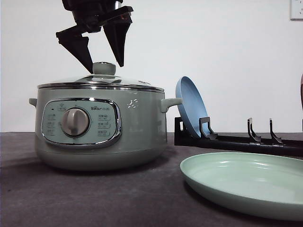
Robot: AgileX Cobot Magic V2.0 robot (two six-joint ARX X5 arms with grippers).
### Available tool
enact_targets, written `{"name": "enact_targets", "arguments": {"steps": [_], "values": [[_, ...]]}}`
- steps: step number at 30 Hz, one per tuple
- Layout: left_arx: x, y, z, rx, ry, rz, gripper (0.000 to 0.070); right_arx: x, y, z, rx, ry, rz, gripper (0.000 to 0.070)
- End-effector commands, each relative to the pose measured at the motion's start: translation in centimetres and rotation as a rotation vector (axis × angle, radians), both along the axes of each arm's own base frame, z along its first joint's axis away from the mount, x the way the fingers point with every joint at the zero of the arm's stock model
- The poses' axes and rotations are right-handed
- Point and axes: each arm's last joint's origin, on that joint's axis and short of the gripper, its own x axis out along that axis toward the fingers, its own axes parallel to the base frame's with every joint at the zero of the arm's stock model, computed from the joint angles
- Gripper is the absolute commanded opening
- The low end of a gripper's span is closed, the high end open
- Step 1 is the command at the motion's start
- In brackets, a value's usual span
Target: Transfer potato from steamer to green plate
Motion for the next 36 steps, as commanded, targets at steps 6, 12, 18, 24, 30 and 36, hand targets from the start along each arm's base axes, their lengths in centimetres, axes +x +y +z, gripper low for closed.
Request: {"name": "enact_targets", "arguments": {"steps": [6,12,18,24,30,36], "values": [[0.7,-0.6,-0.5,0.01,0.001,-0.016,0.0458,0.1,0.0,0.6,0.008,-0.02,0.002,0.0686],[0.8,-0.7,-0.7,0.014,0.002,-0.021,0.0303,0.1,0.0,0.6,0.009,-0.019,0.002,0.0686],[0.8,-0.7,-0.8,0.015,0.005,-0.021,0.0037,0.0,0.0,0.6,0.007,-0.014,0.002,0.0686],[0.8,-0.7,-0.5,0.012,-0.002,-0.019,0.0,0.0,0.0,0.6,0.009,-0.011,0.0,0.0686],[0.3,-0.5,2.0,-0.015,-0.052,-0.014,0.0,0.0,0.0,0.6,0.011,-0.007,-0.001,0.0686],[-1.2,0.3,6.3,-0.062,-0.141,-0.005,0.0,0.0,0.0,0.5,0.011,-0.005,-0.002,0.0686]]}}
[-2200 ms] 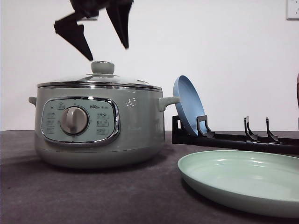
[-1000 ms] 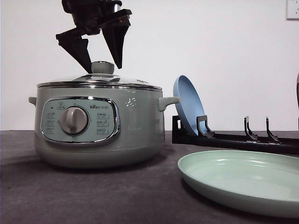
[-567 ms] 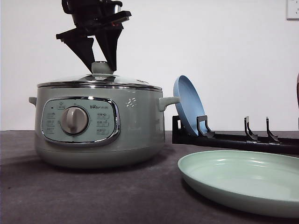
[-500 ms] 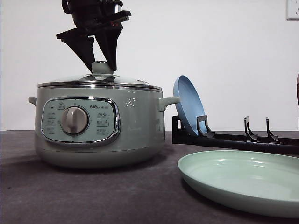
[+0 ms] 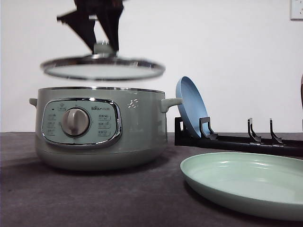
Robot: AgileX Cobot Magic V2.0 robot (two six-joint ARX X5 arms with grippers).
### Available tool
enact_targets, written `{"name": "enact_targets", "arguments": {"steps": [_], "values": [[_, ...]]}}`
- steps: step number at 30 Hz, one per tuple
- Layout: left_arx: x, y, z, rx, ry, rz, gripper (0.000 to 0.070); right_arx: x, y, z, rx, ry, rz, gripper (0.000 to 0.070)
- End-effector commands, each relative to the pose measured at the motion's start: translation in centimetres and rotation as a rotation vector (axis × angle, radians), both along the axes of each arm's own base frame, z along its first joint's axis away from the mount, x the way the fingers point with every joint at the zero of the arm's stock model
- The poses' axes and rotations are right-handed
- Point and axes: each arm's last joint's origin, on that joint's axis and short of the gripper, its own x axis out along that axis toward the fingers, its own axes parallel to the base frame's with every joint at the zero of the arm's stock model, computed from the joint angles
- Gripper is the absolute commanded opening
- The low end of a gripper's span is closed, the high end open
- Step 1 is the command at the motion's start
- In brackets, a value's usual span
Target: Transfer potato from steamer to green plate
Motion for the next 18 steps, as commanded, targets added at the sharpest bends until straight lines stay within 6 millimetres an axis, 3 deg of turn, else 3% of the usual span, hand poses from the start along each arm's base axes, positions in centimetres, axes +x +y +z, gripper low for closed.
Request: {"name": "enact_targets", "arguments": {"steps": [1,8,18], "values": [[-0.9,0.2,2.6,-0.057,-0.083,0.002,0.0,0.0,0.0,0.6,0.007,-0.01,0.001,0.0686],[-3.5,1.4,5.7,-0.092,-0.152,0.007,0.0,-0.1,0.0,0.4,0.002,0.011,0.002,0.0686],[-5.1,4.0,7.6,-0.042,-0.216,0.086,0.0,-0.1,0.0,0.4,0.001,0.014,0.001,0.0686]]}}
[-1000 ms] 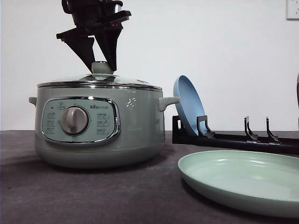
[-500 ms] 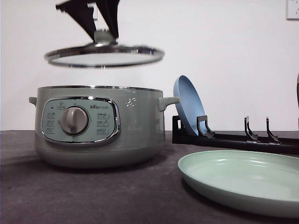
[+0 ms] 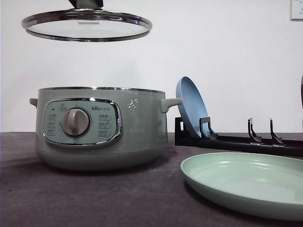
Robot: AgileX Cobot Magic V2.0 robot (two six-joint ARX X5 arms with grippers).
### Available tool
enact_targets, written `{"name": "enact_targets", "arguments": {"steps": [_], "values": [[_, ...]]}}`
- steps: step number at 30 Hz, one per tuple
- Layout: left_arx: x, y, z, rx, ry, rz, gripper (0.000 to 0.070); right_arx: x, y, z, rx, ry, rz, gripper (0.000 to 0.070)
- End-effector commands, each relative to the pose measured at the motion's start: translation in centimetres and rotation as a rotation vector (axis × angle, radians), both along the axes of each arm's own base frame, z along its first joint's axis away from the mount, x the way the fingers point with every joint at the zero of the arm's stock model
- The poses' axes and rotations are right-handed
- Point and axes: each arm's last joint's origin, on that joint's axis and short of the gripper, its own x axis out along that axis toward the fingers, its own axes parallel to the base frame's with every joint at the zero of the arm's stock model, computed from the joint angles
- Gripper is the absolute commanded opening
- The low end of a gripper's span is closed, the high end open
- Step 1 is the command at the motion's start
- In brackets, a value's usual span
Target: Transfer potato from steamer to green plate
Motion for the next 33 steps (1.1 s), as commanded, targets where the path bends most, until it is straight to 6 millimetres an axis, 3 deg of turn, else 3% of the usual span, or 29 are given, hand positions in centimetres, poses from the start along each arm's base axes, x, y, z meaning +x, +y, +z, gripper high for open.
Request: {"name": "enact_targets", "arguments": {"steps": [1,20,28,33], "values": [[-0.7,1.1,1.8,-0.02,-0.07,0.021,0.0,0.0,0.0,0.6,0.007,-0.014,0.001,0.0686],[1.2,13.1,1.7,-0.007,-0.04,0.412,0.0,0.1,0.0,0.6,0.001,-0.025,0.009,0.0684],[1.1,14.8,1.7,-0.008,-0.039,0.469,0.0,1.7,1.2,1.4,0.013,-0.024,0.073,0.0683],[1.1,14.8,1.7,-0.014,-0.037,0.476,0.0,4.7,3.5,3.1,-0.002,0.001,0.154,0.0682]]}}
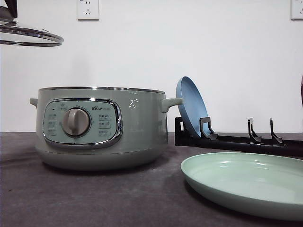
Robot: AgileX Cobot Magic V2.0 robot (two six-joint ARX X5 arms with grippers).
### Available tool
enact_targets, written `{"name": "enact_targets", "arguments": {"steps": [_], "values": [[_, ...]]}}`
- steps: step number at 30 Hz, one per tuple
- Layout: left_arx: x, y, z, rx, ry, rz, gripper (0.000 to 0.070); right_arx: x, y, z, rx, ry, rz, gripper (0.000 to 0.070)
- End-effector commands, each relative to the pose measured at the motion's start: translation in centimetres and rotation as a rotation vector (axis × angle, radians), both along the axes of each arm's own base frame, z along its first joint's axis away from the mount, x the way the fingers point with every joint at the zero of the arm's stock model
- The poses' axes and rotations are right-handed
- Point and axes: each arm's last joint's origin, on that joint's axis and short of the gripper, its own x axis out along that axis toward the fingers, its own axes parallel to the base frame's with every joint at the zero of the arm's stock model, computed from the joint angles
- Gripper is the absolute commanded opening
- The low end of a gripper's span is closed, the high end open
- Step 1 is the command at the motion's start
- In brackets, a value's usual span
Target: Transfer potato from steamer to green plate
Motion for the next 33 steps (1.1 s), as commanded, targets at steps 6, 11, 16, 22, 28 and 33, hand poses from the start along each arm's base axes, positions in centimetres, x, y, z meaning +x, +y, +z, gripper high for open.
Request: {"name": "enact_targets", "arguments": {"steps": [6,11,16,22,28,33], "values": [[-1.4,-0.1,1.5,-0.01,-0.038,0.006,0.0,6.2,5.7,1.8,-0.073,0.025,0.147,0.0682],[-1.4,-0.1,1.5,-0.01,-0.038,0.007,0.0,10.9,10.8,1.1,-0.158,0.082,0.255,0.0682],[-1.4,-0.1,1.5,-0.012,-0.038,0.009,0.0,15.0,15.6,-0.6,-0.225,0.092,0.302,0.0682],[-1.4,-0.2,1.5,-0.019,-0.038,0.002,0.0,18.4,19.8,-3.4,-0.261,0.079,0.344,0.0682],[-1.4,-0.2,1.5,-0.019,-0.038,0.003,0.0,20.0,22.5,-6.4,-0.331,0.026,0.349,0.0682],[-1.3,-0.2,1.4,-0.019,-0.034,0.002,0.0,20.5,24.0,-9.1,-0.39,0.027,0.365,0.0682]]}}
